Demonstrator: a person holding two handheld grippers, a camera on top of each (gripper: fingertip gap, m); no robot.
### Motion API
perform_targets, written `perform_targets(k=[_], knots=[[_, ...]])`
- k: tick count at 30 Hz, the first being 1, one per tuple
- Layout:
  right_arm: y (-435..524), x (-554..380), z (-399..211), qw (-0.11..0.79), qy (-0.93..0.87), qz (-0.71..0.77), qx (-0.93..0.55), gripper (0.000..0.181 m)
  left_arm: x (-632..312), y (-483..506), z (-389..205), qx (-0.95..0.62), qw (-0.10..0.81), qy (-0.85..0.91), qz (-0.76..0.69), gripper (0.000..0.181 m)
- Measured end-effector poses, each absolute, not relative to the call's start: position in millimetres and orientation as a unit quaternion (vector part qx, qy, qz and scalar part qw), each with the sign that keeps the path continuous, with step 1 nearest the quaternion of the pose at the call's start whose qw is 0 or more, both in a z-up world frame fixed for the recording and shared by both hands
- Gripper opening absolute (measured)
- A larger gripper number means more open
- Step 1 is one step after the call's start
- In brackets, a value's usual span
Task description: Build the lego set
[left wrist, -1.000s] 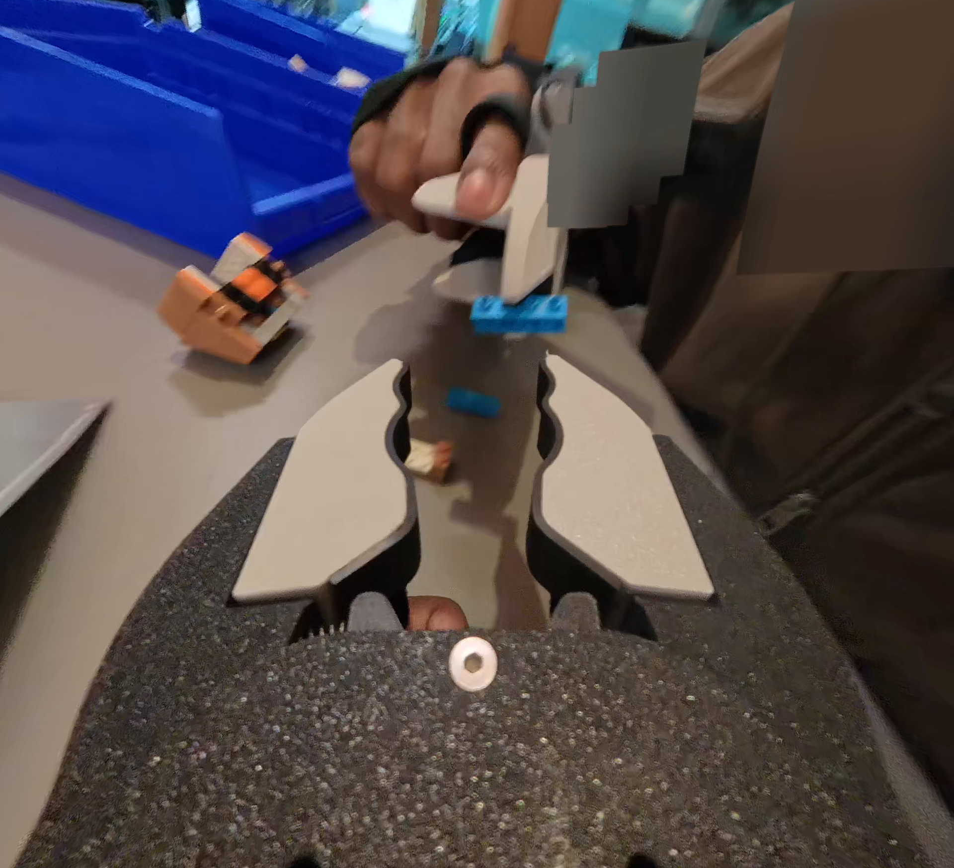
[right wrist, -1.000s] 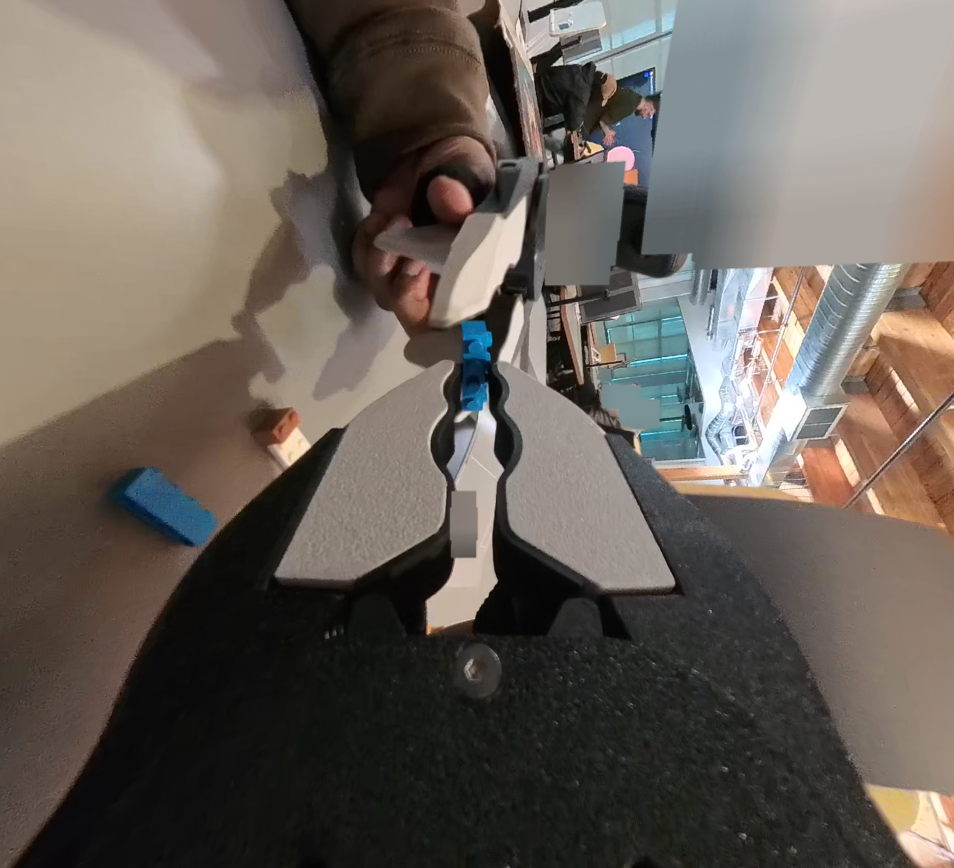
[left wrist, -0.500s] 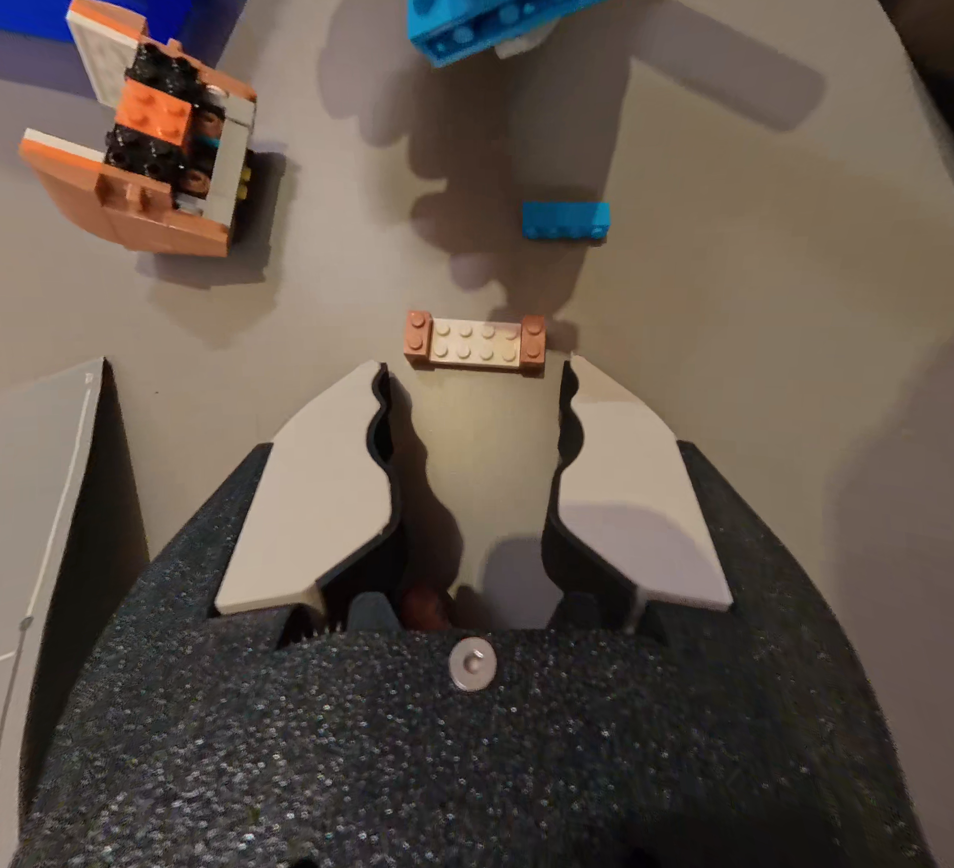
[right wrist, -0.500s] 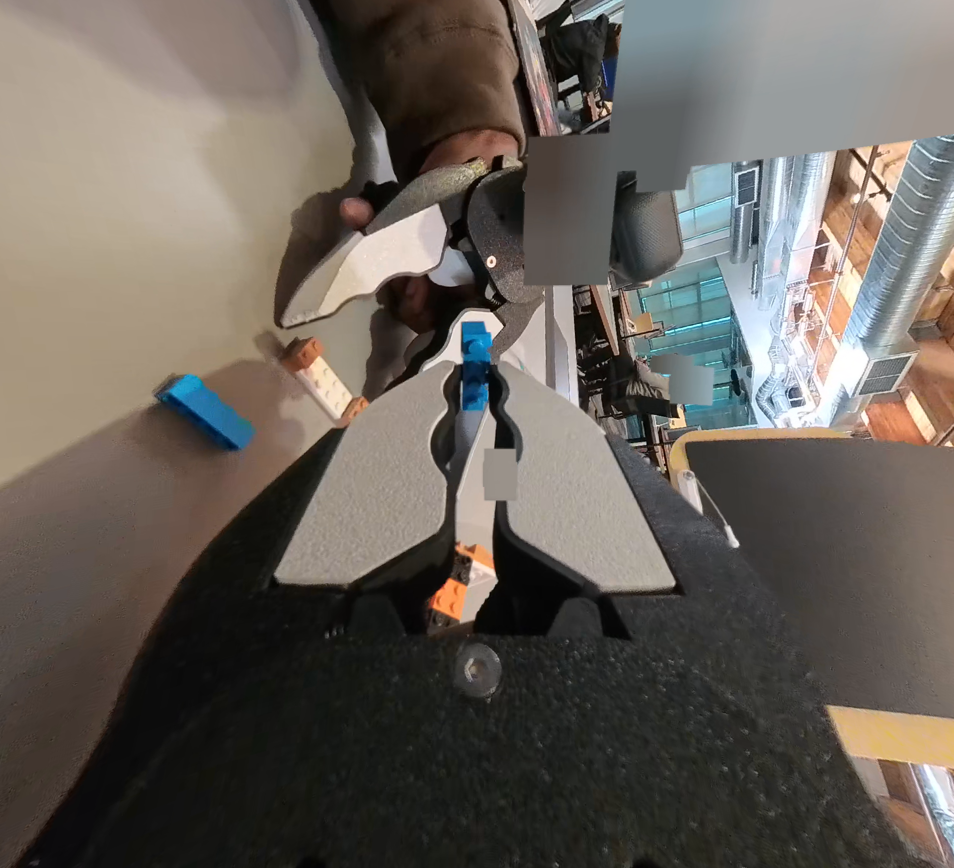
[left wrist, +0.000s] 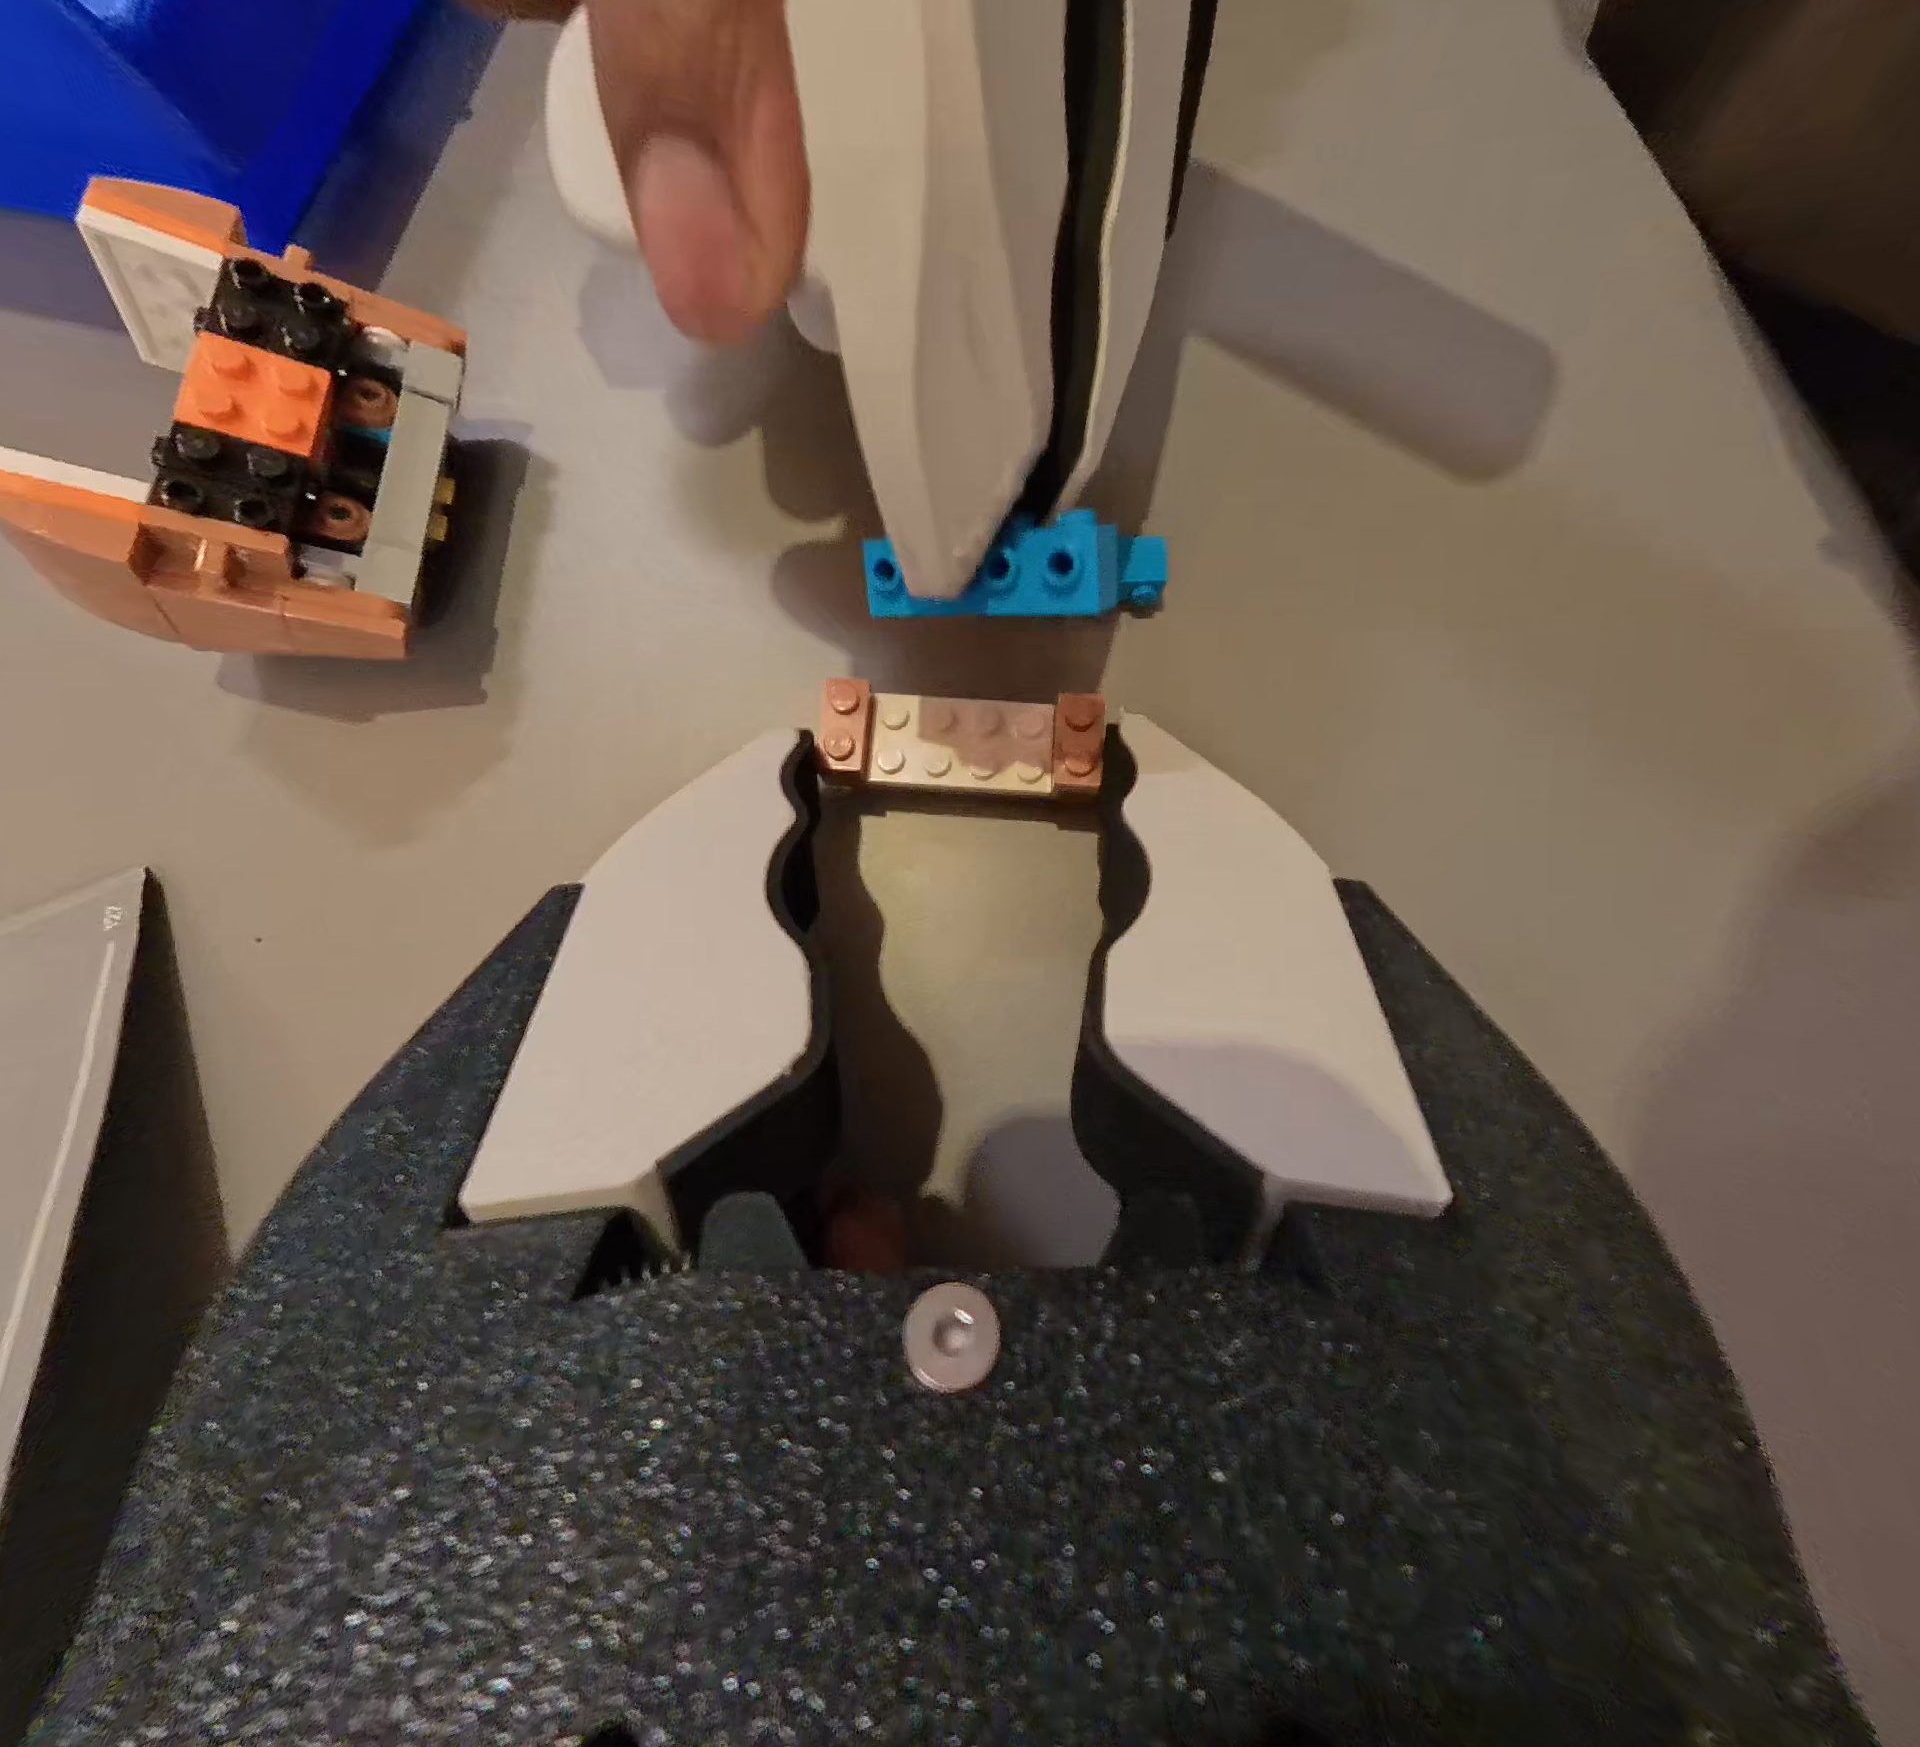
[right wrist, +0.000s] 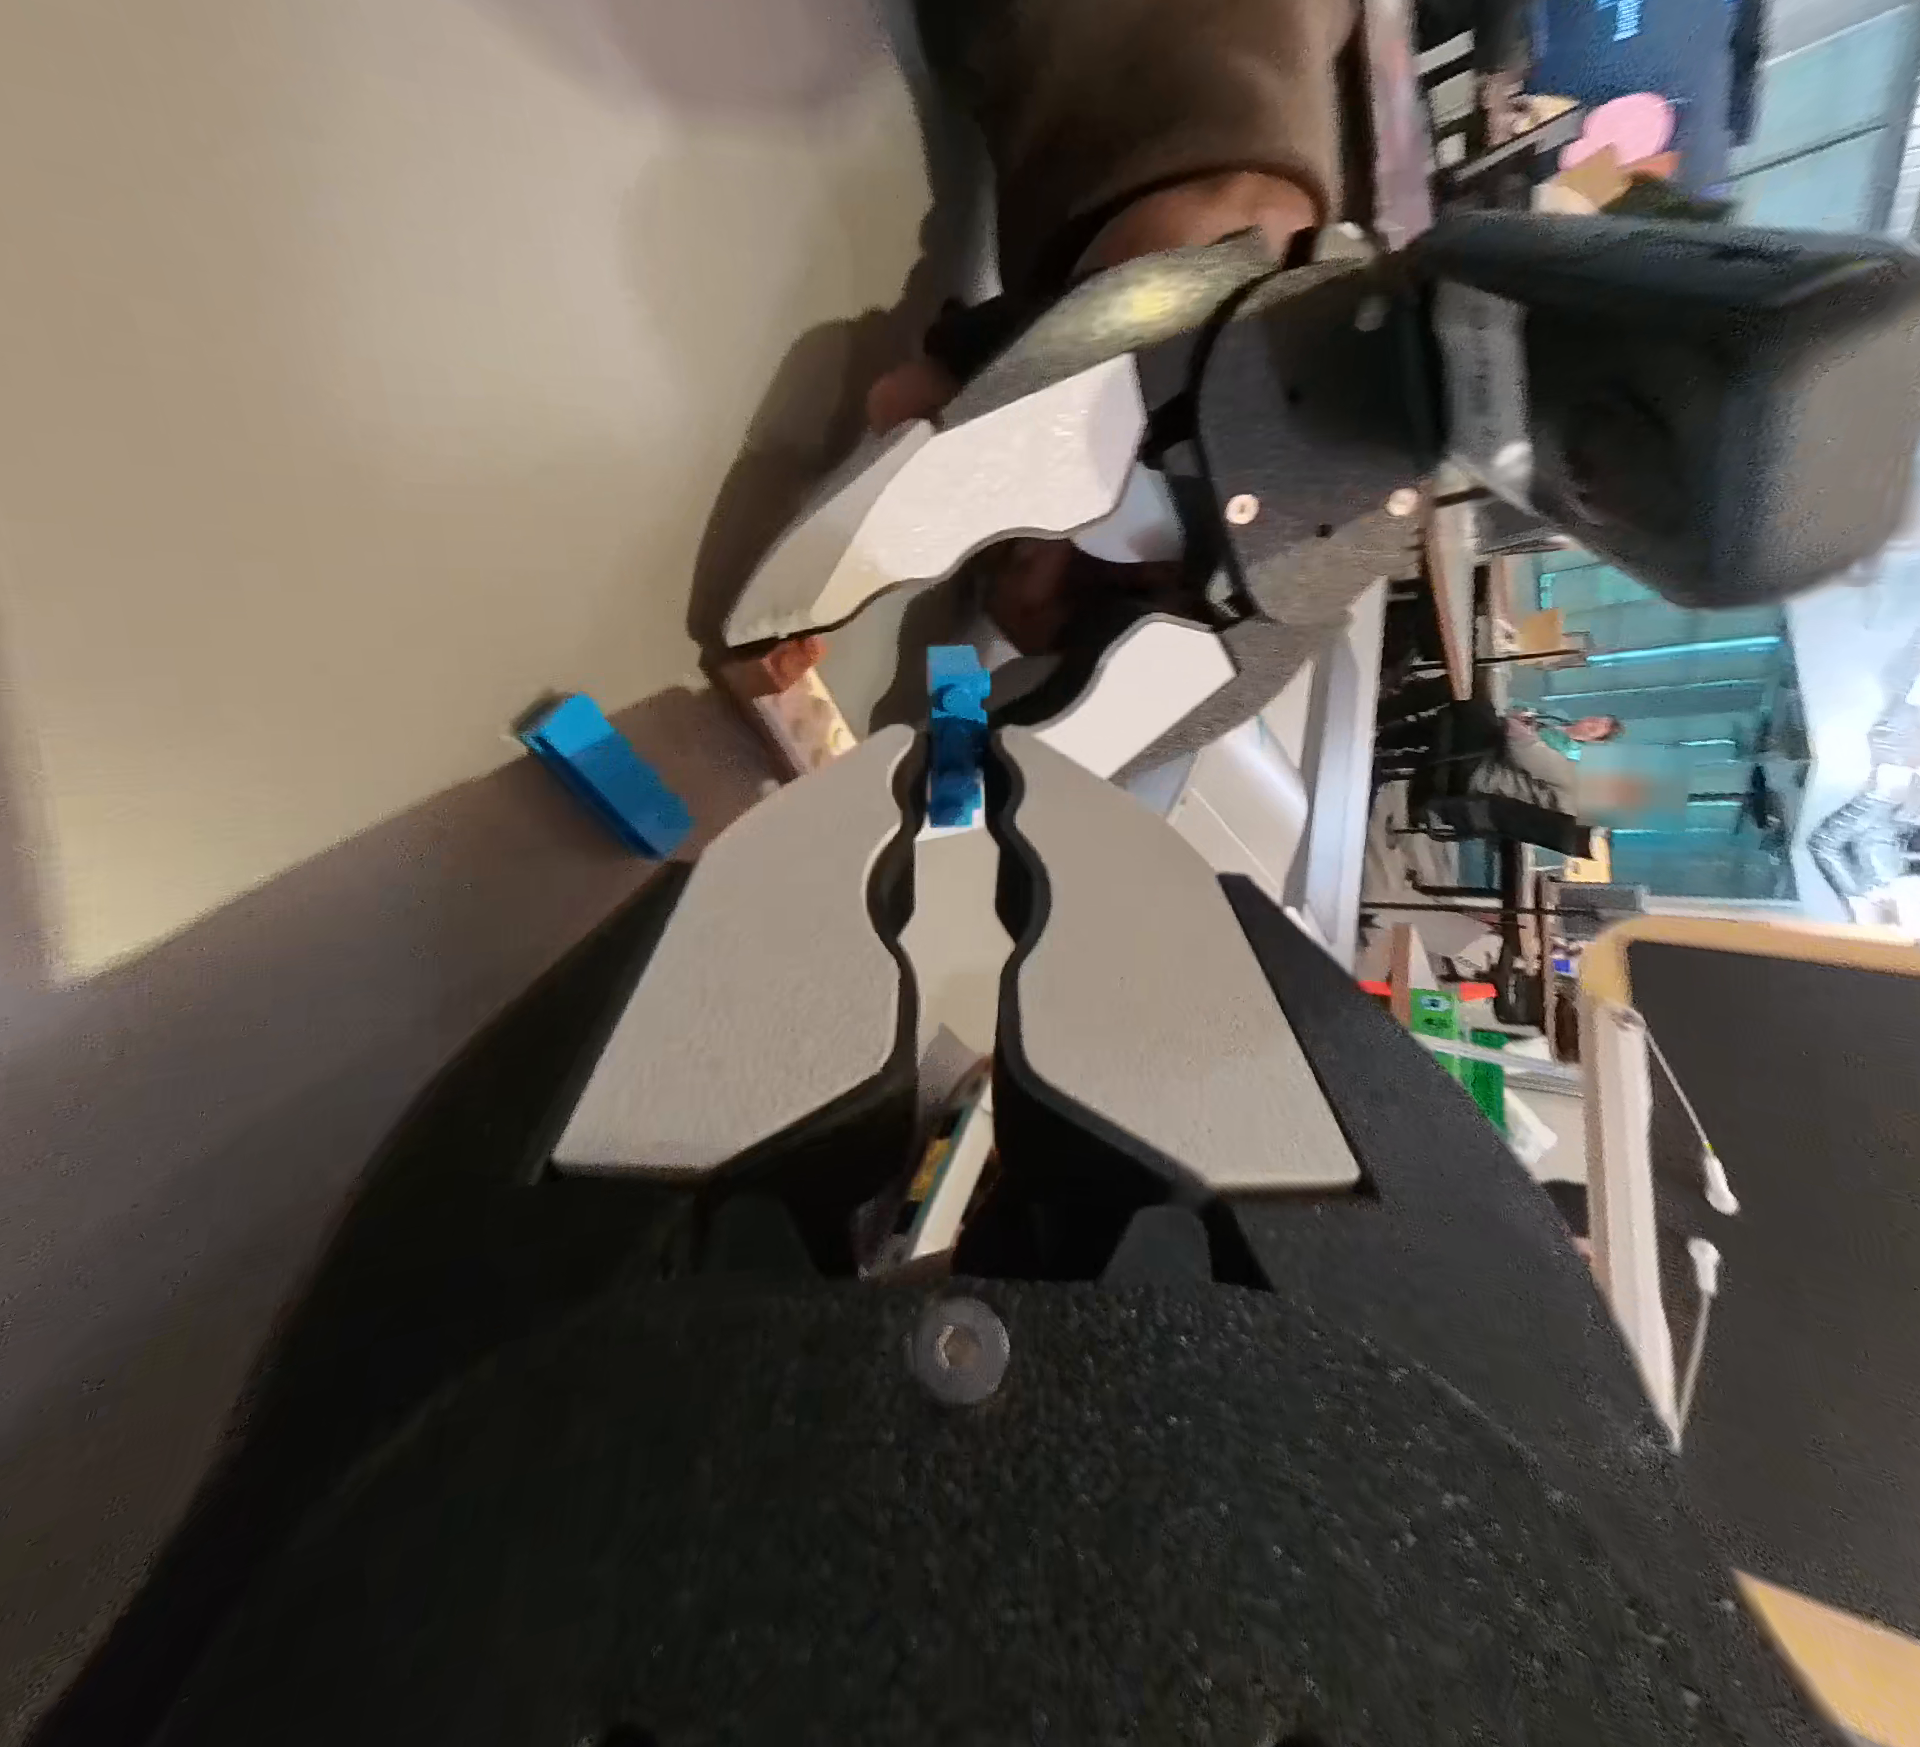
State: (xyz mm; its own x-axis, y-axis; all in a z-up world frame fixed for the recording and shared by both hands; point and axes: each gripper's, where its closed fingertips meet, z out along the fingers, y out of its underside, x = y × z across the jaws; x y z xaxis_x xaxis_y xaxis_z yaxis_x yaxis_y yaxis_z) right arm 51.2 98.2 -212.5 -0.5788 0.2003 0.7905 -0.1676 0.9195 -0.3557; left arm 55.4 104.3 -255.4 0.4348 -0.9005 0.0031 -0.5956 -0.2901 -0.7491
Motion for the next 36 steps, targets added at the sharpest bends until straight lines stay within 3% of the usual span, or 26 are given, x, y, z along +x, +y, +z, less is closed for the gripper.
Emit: perform_targets(k=[14, 36], knots=[[77.5, 50.5, -220.6, 0.335, -0.931, 0.141, 0.027, 0.01, 62.7, 83.7, -246.0, -0.752, 0.324, 0.529, -0.221, 0.053], [70.1, 56.2, -236.4, 0.251, -0.965, 0.013, 0.07, 0.01, 68.4, 75.1, -242.2, -0.733, 0.327, 0.561, -0.202, 0.052]])
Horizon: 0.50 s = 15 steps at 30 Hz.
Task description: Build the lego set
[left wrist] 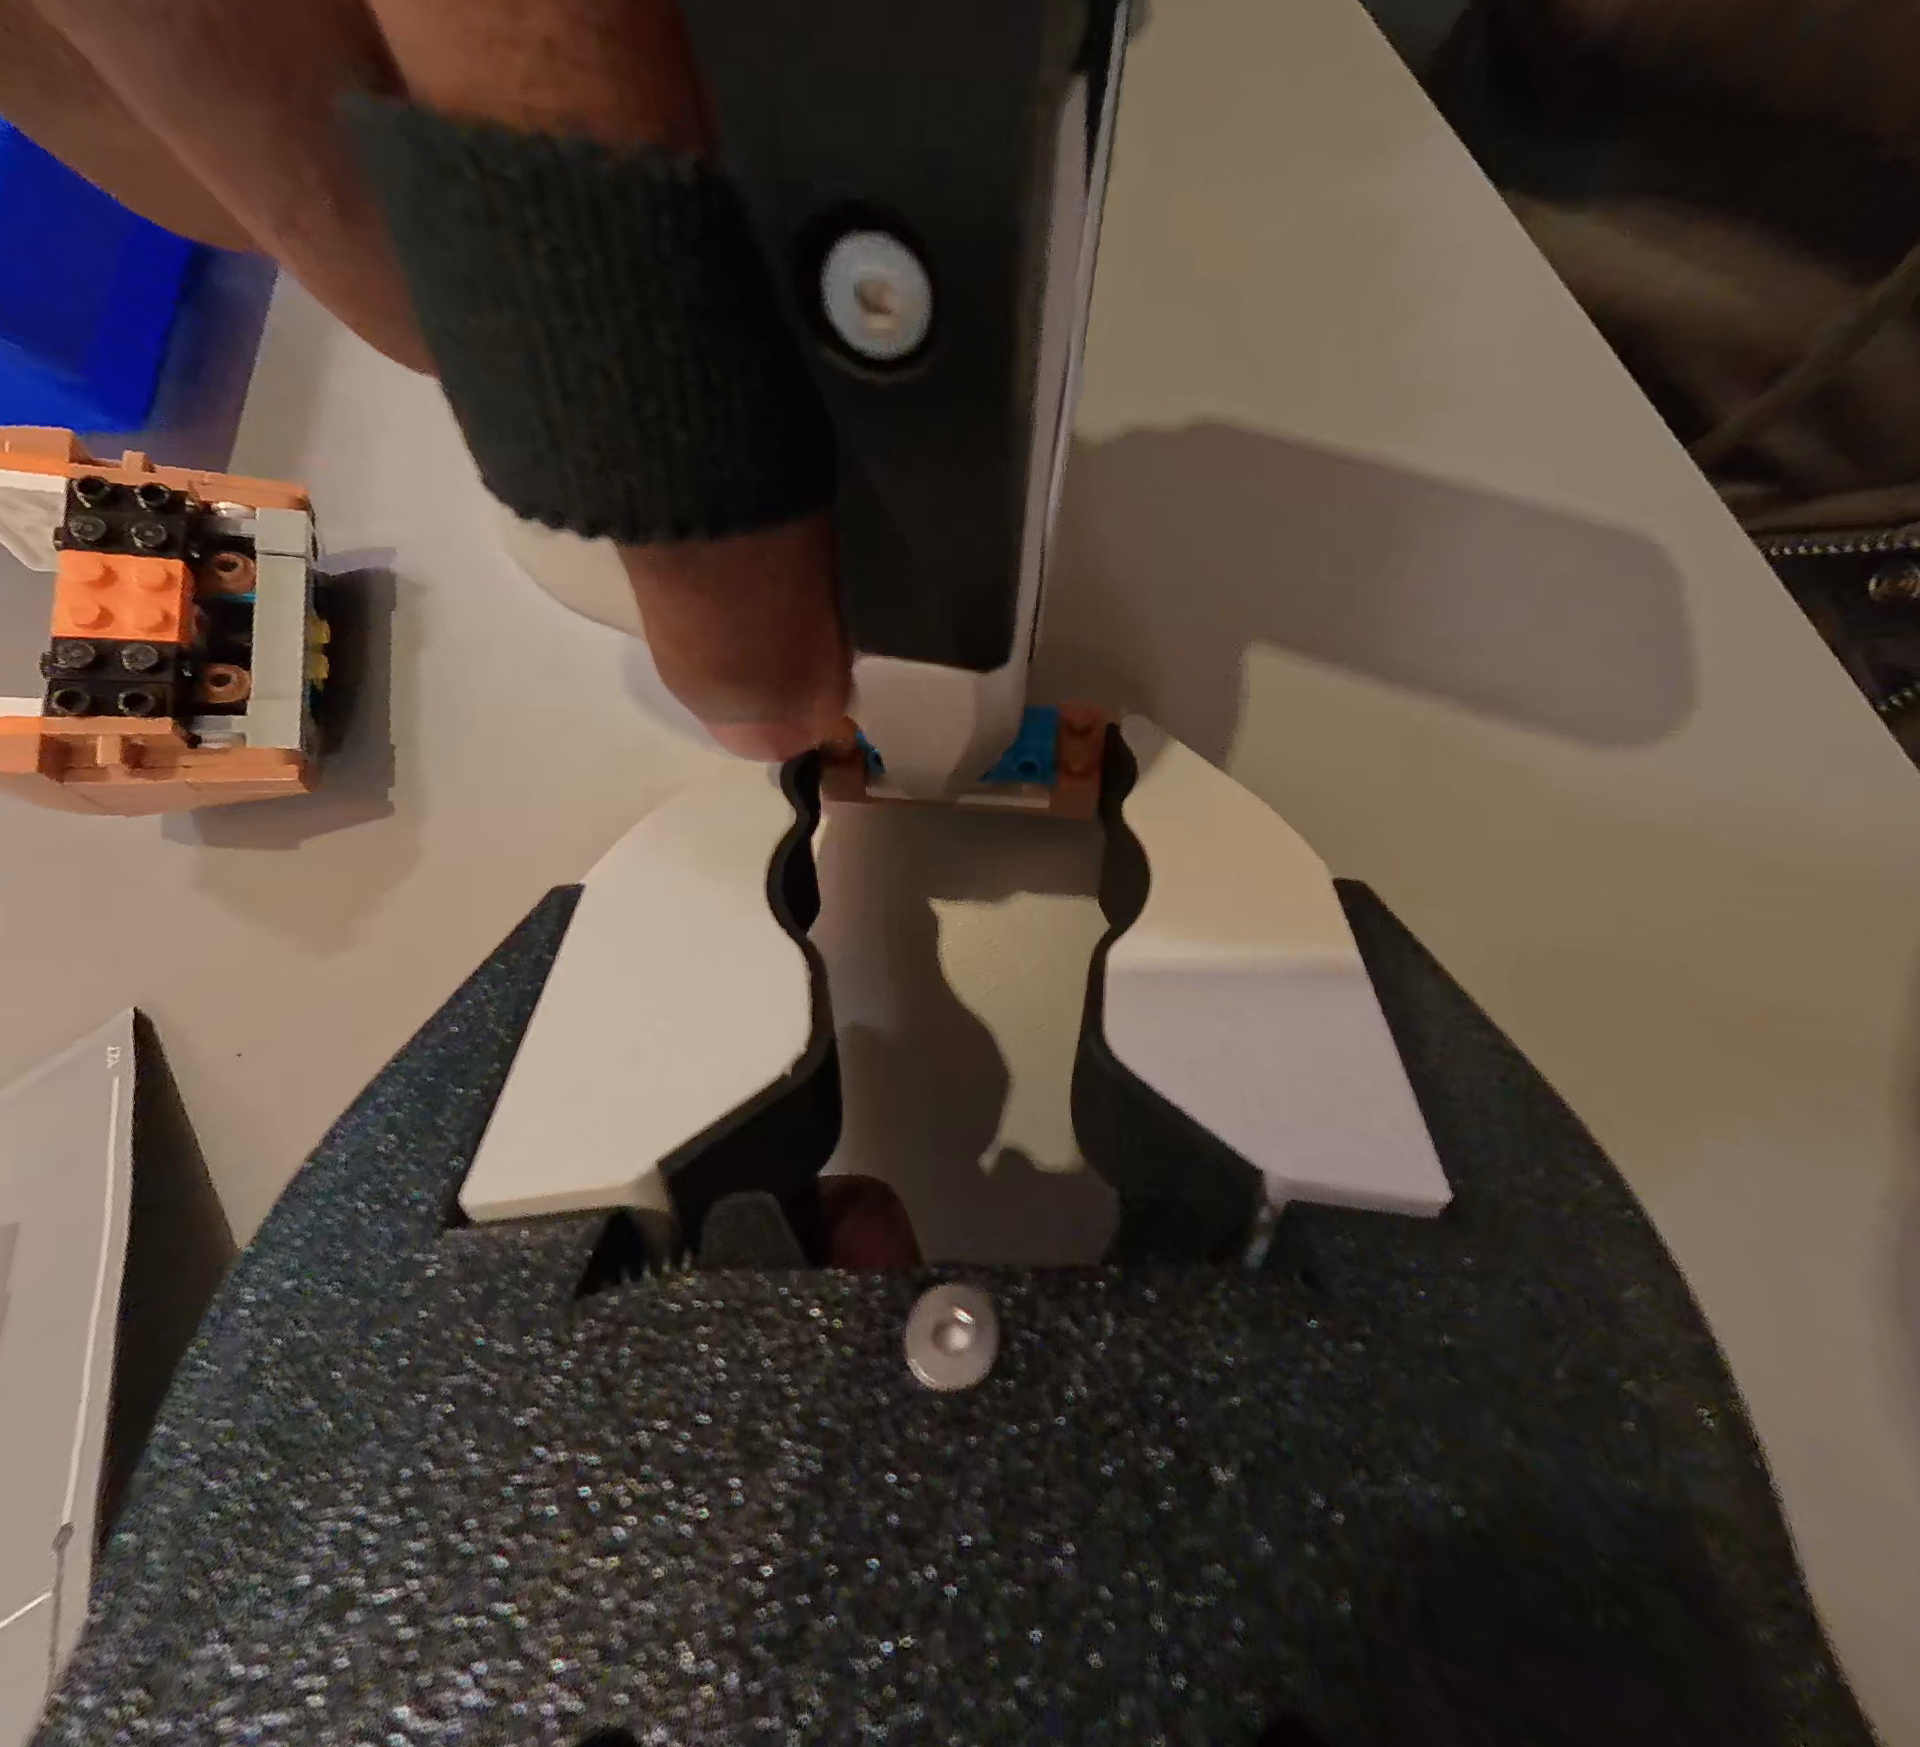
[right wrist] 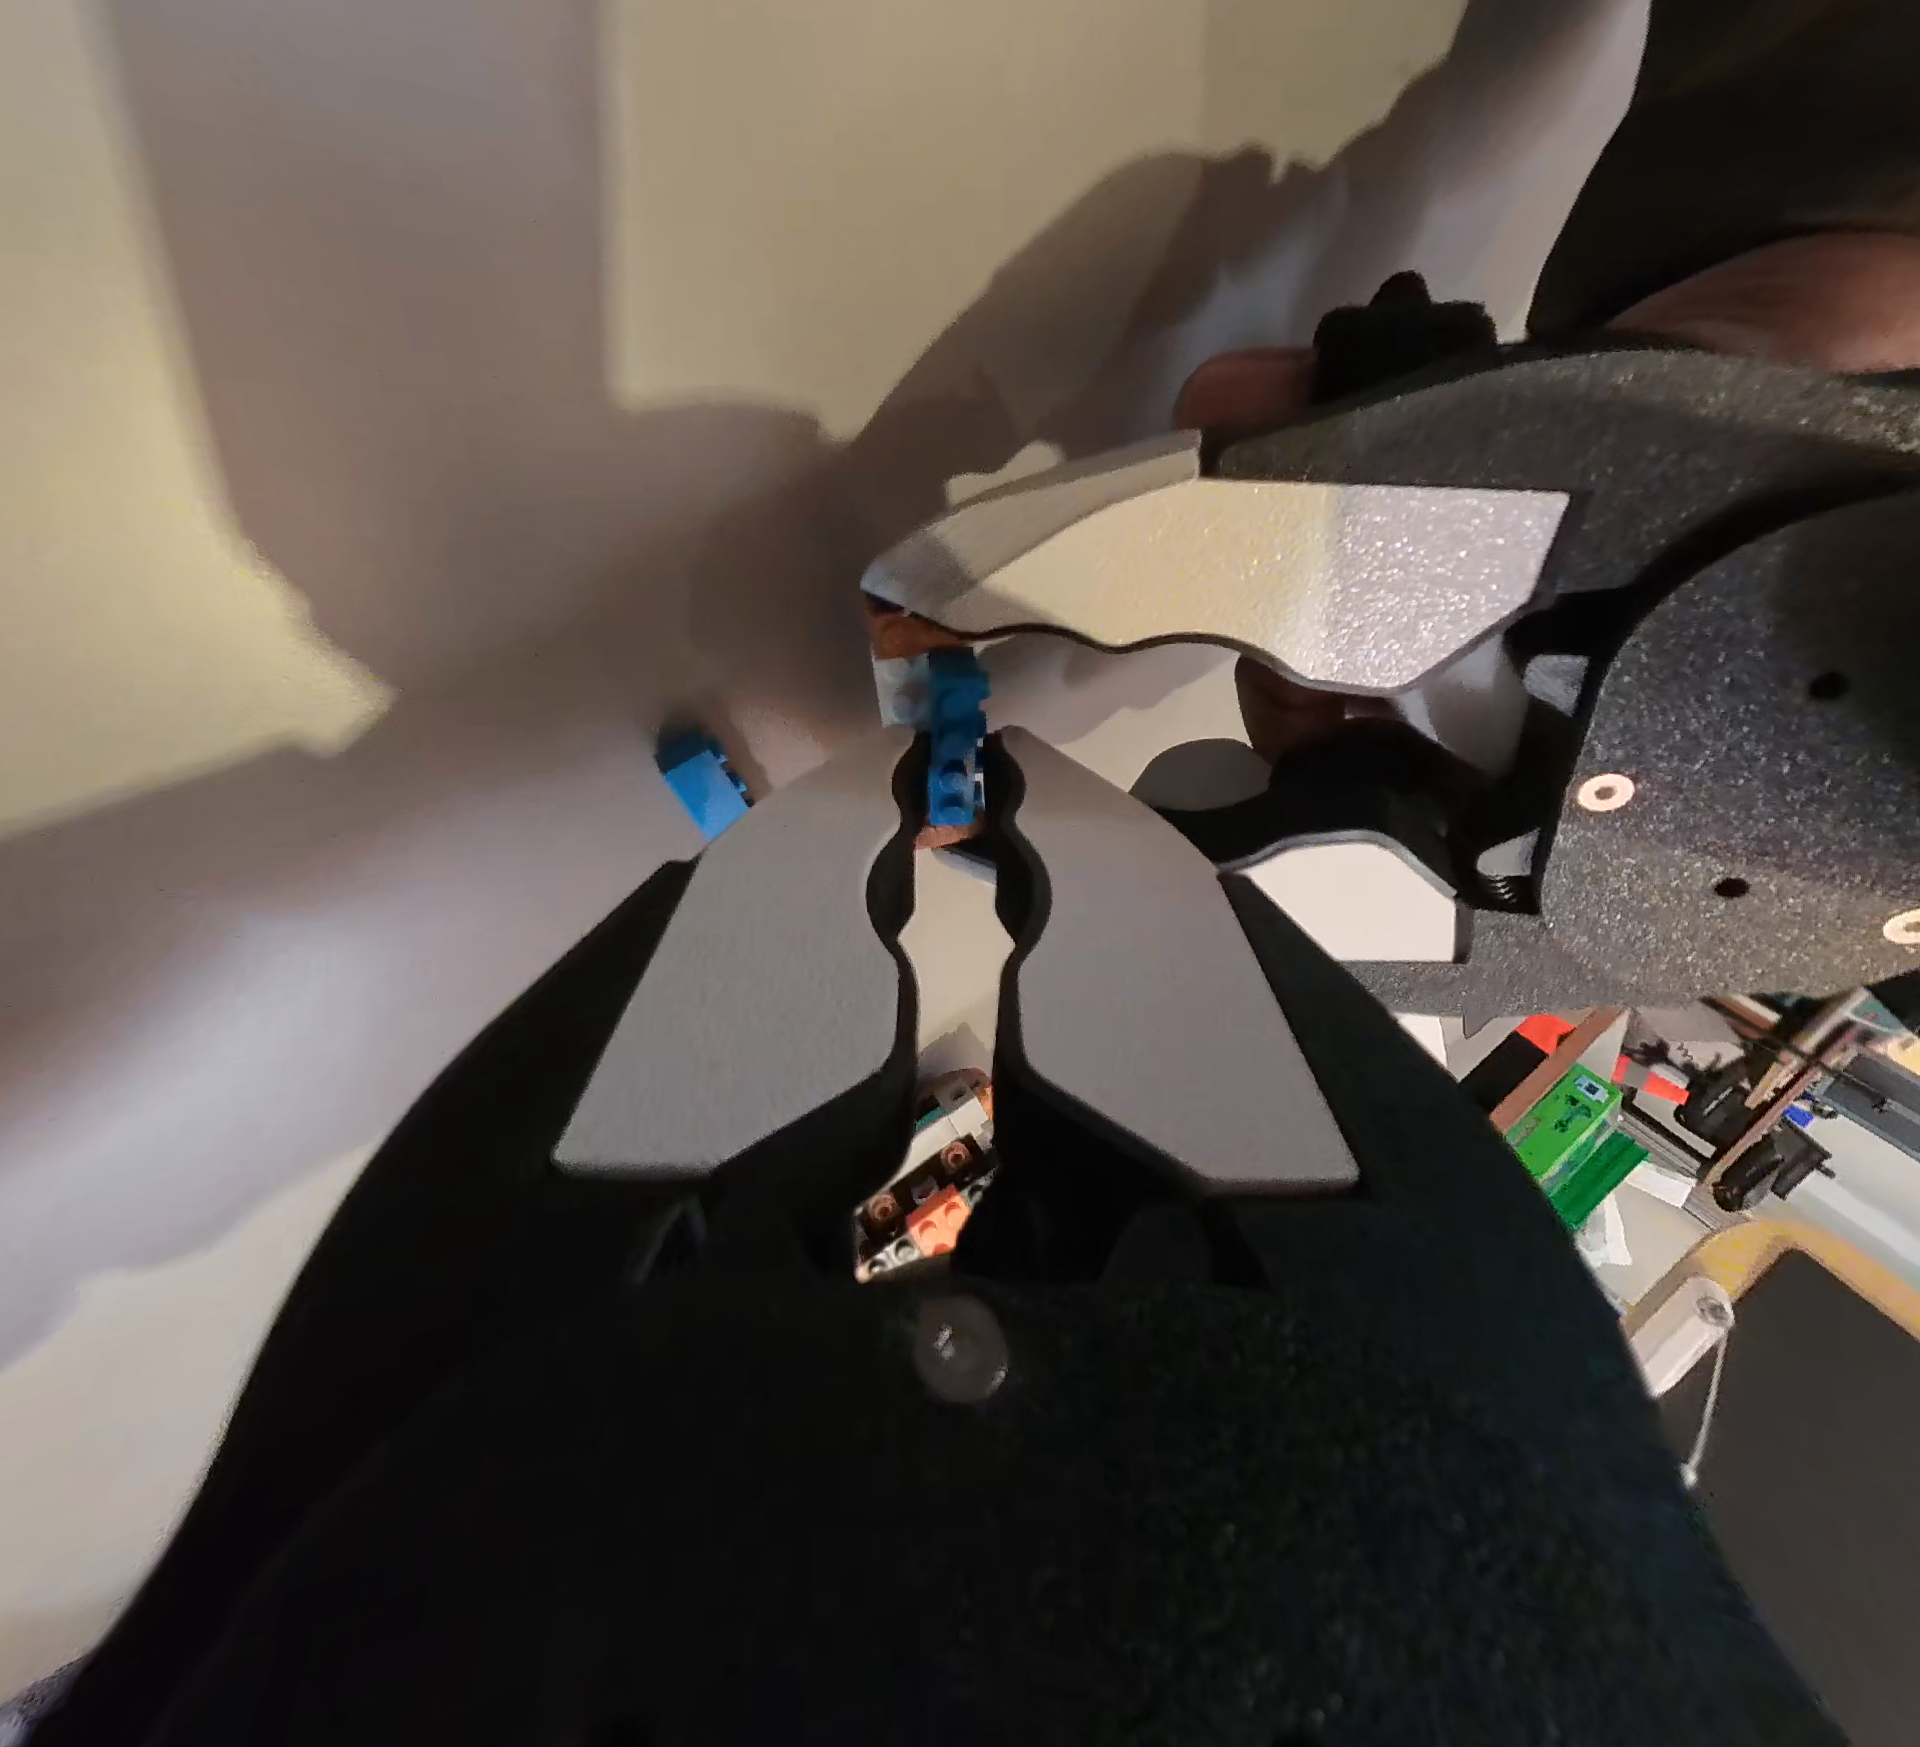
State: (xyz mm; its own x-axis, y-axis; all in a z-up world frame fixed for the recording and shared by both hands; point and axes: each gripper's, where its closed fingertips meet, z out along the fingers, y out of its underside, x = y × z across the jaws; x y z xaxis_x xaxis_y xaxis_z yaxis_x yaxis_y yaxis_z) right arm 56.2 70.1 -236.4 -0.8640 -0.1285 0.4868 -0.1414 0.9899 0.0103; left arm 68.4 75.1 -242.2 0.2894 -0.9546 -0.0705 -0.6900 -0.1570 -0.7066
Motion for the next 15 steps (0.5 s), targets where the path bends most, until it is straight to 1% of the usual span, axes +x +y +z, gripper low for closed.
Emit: perform_targets(k=[15], knots=[[78.1, 51.6, -247.8, 0.262, -0.958, -0.085, 0.081, 0.01, 64.3, 80.5, -252.0, -0.748, 0.321, 0.546, -0.197, 0.052]])
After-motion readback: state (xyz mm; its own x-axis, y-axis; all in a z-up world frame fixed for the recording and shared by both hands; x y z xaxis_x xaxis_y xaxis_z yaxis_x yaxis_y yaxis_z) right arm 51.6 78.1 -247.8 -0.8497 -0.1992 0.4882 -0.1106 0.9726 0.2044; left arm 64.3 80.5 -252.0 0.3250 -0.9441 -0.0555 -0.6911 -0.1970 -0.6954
